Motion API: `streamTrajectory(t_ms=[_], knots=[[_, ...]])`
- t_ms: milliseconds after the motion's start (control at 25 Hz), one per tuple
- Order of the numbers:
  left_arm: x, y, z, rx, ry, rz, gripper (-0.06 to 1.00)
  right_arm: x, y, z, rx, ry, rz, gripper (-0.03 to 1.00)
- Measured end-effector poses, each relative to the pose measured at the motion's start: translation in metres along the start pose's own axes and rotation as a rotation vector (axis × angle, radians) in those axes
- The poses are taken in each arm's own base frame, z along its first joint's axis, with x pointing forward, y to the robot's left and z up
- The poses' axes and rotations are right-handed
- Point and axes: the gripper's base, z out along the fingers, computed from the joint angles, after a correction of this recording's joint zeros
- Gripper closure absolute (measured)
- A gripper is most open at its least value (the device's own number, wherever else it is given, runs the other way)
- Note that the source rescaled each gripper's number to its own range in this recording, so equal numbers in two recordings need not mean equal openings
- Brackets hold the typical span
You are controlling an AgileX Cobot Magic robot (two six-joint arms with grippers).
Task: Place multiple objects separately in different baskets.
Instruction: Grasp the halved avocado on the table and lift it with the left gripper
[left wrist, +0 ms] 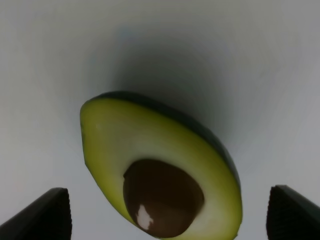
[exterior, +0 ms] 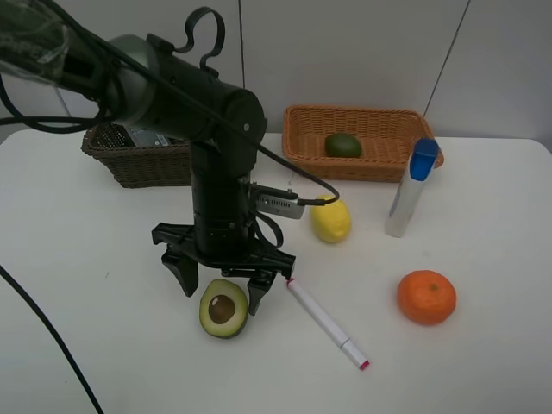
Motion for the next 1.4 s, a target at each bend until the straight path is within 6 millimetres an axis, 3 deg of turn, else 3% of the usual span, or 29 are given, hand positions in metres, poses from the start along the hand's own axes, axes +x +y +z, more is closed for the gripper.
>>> streamTrajectory(t_ms=[560, 880, 920, 1040, 1080, 1280, 1400], knots=[[-0.012, -0.003, 0.039, -0.035, 0.076, -0.003, -0.05, 0.000, 0.000, 0.000, 0.000, 0.000, 0.000, -0.03], [-0.024, -0.010, 0.045, -0.038, 0.107, 0.011, -0.05, 0.000, 0.000, 0.000, 0.000, 0.000, 0.000, -0.03], [-0.024, -0.010, 0.046, -0.038, 0.118, 0.009, -0.02, 0.000, 0.000, 0.000, 0.000, 0.000, 0.000, -0.03], [-0.023, -0.011, 0.047, -0.047, 0.155, 0.005, 0.24, 0.000, 0.000, 0.000, 0.000, 0.000, 0.000, -0.03], [-0.023, -0.010, 0.047, -0.051, 0.164, 0.005, 0.27, 0.000, 0.000, 0.000, 0.000, 0.000, 0.000, -0.03], [-0.019, -0.008, 0.048, -0.082, 0.205, 0.016, 0.27, 0.000, 0.000, 0.000, 0.000, 0.000, 0.000, -0.03], [-0.015, -0.006, 0.034, -0.094, 0.212, 0.046, 0.27, 0.000, 0.000, 0.000, 0.000, 0.000, 0.000, -0.03]])
